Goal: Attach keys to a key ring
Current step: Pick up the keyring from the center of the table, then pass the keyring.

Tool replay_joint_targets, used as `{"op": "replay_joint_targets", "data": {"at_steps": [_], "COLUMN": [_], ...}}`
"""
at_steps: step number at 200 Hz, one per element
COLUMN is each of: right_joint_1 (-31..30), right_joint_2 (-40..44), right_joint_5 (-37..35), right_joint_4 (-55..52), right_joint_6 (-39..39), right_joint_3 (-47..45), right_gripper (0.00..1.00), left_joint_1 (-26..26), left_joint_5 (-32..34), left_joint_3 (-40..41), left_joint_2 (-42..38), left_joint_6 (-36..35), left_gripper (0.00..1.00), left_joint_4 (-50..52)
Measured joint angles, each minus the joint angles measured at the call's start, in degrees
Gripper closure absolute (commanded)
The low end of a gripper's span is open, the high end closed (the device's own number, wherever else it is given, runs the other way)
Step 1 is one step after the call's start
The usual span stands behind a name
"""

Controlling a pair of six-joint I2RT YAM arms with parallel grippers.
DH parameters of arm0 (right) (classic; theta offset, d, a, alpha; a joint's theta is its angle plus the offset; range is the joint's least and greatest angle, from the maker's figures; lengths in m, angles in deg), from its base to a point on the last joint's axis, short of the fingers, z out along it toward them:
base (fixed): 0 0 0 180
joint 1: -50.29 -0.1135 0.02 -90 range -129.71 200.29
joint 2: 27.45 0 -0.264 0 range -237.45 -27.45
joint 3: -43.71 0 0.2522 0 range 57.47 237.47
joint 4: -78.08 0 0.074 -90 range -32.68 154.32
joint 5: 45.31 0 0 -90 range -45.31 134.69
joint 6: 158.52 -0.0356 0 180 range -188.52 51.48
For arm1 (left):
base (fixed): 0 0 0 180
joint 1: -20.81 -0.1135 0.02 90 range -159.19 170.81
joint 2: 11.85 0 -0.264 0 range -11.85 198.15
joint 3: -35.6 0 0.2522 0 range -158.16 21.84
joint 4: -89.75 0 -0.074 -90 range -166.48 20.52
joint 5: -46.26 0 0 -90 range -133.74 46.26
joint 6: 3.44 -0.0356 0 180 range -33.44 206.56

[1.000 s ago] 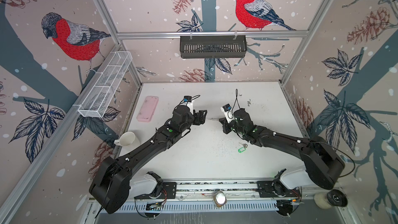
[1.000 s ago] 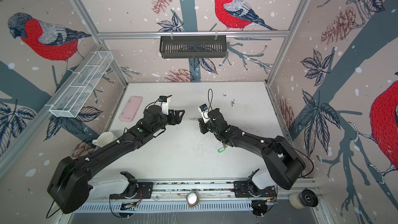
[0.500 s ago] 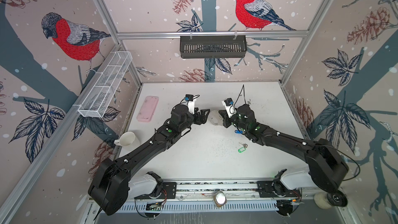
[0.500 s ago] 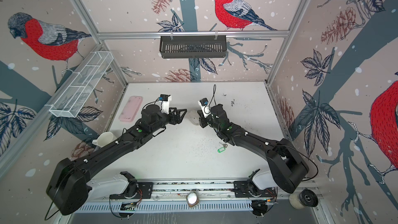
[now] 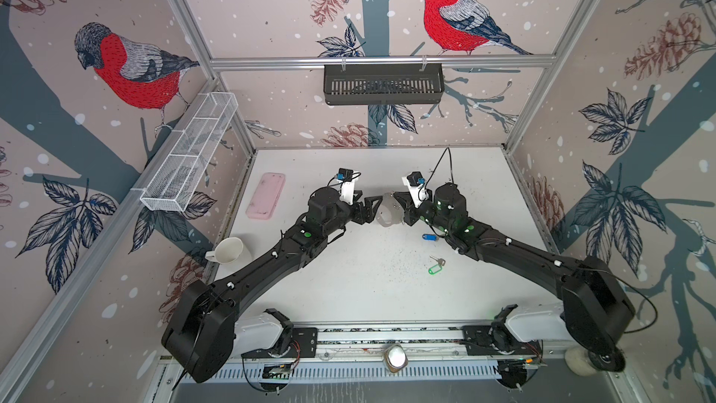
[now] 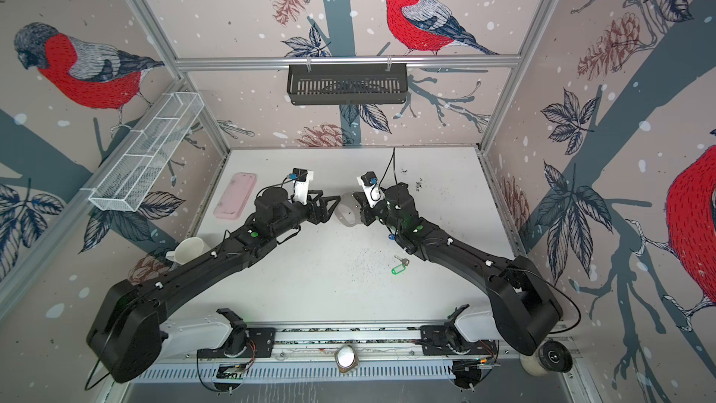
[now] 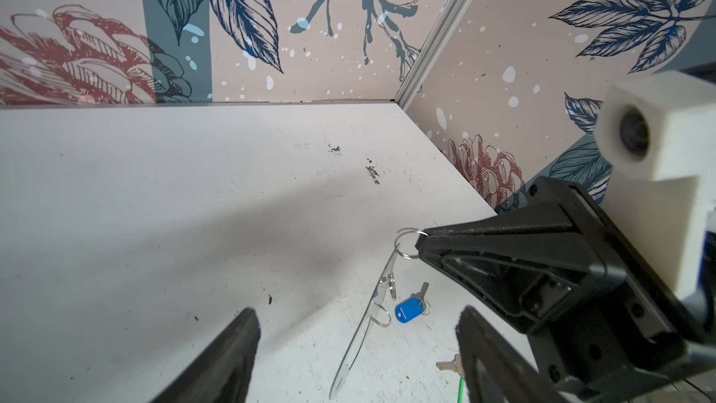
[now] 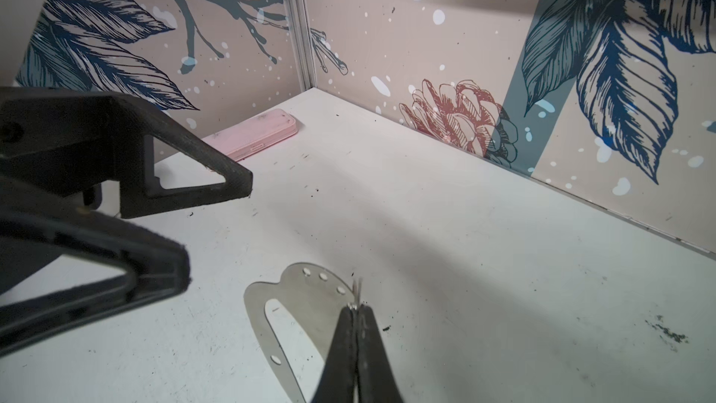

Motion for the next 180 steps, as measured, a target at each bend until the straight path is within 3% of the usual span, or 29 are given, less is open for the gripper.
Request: {"op": "replay_joint_targets", "data": {"at_steps": [101,180], "right_joint_1": [1.2,1.9], "right_joint_2": [1.0,2.1], "right_joint_5": [6.4,7.0], "right_joint_4": [0.3,2.1], "right_joint_6": [0.0,-0.5], "right_joint_3": [0.2,0.2], "right_gripper": [1.00,1.00], "left_joint_1": [0.0,0.2], "left_joint_5": [-1.7,-5.9], "left_joint_3": [-0.6,-0.8], "left_joint_2": [5.3,7.6], "left_joint_6": [-3.8,-3.9], "left_gripper": [0.24,0.60], "left_joint_4": [-6.1,-9.3]}}
